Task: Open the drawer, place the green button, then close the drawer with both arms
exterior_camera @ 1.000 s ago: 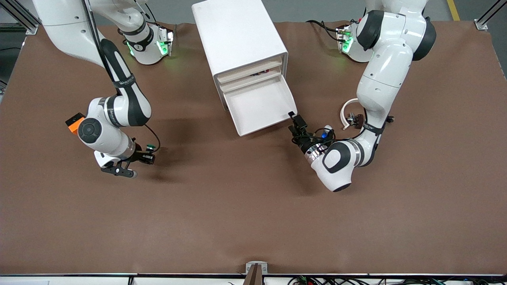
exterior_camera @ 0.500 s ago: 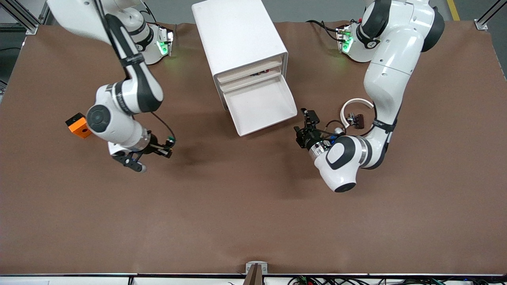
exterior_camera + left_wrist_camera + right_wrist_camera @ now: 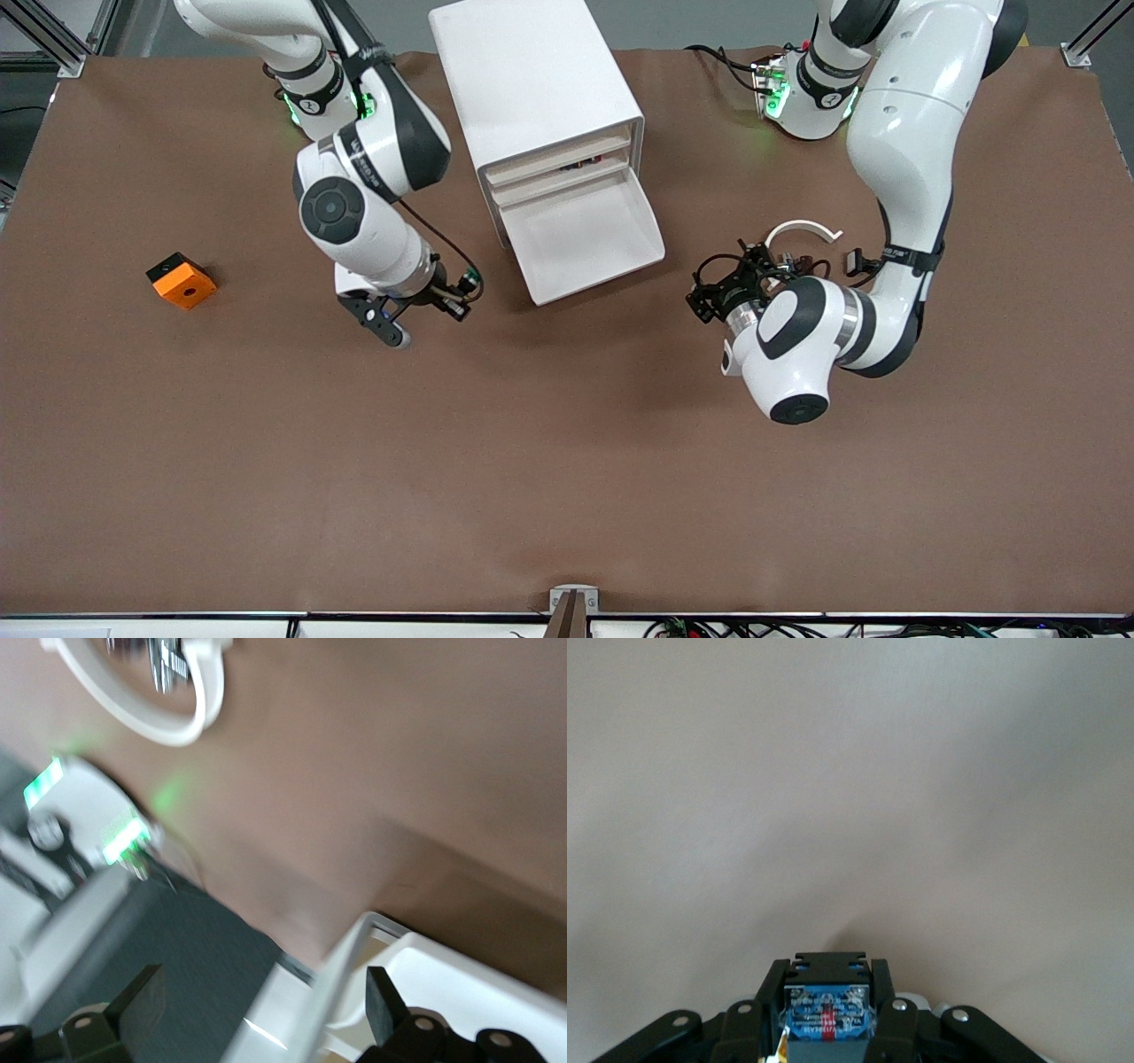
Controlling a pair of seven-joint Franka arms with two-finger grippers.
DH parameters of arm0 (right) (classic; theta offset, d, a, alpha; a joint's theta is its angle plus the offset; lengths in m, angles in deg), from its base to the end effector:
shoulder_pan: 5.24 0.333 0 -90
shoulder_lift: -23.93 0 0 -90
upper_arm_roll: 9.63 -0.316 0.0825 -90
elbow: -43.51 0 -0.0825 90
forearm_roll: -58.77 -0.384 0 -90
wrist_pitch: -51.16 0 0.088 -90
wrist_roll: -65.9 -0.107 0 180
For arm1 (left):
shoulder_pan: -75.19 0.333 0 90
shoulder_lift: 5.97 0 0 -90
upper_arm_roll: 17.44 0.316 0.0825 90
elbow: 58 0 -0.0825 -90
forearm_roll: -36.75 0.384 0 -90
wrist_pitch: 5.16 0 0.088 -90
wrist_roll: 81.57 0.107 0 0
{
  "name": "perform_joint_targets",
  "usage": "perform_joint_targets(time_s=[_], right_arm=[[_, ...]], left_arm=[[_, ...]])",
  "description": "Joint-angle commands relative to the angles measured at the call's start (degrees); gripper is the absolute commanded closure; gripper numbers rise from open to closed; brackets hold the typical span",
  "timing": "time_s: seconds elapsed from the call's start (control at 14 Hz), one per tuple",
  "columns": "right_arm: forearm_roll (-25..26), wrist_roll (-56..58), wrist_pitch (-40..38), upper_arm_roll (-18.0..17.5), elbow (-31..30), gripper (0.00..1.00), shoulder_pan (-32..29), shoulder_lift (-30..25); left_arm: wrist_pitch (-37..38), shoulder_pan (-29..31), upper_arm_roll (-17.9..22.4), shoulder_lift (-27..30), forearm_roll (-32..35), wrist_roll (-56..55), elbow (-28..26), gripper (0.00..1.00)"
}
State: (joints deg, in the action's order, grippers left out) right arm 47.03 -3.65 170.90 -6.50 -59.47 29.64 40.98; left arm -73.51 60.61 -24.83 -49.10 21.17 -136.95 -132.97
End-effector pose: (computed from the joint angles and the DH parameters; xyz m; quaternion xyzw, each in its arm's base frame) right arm 0.5319 0.3437 0.3837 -0.9257 0.3695 0.0637 0.0496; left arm 0.5796 -0.2543 0.2731 -0.8540 -0.2610 0.4351 0.1152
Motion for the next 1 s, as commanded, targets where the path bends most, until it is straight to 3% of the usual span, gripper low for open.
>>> perform_joint_targets(time_s=[0.0,0.21,0.5,0.71,0.79,0.93], right_arm=[[2.9,-13.8,-1.5,0.6,1.2,1.00,6.9,-0.1],[7.3,-30.7,-1.5,0.5,0.7,1.00,15.4,0.4],[7.3,-44.0,-1.5,0.4,0.8,1.00,20.7,0.6],[6.6,-49.1,-1.4,0.3,0.9,1.00,21.6,0.7],[6.6,-50.3,-1.0,0.3,1.0,1.00,21.6,0.8],[6.5,-51.0,-0.5,0.3,2.1,1.00,21.7,1.8]], left_arm=[[-0.6,0.8,-0.9,2.8,6.5,10.5,-1.1,0.00],[-4.3,2.5,-0.7,6.4,10.9,18.7,-1.3,0.00],[-13.4,5.3,-0.5,9.2,12.2,25.3,-4.0,0.00],[-25.7,5.3,-0.3,17.1,16.3,29.5,-16.9,0.00],[-33.0,5.4,-0.3,21.1,18.9,29.5,-23.5,0.00],[-39.0,8.2,-1.0,24.0,18.7,29.8,-28.9,0.00]])
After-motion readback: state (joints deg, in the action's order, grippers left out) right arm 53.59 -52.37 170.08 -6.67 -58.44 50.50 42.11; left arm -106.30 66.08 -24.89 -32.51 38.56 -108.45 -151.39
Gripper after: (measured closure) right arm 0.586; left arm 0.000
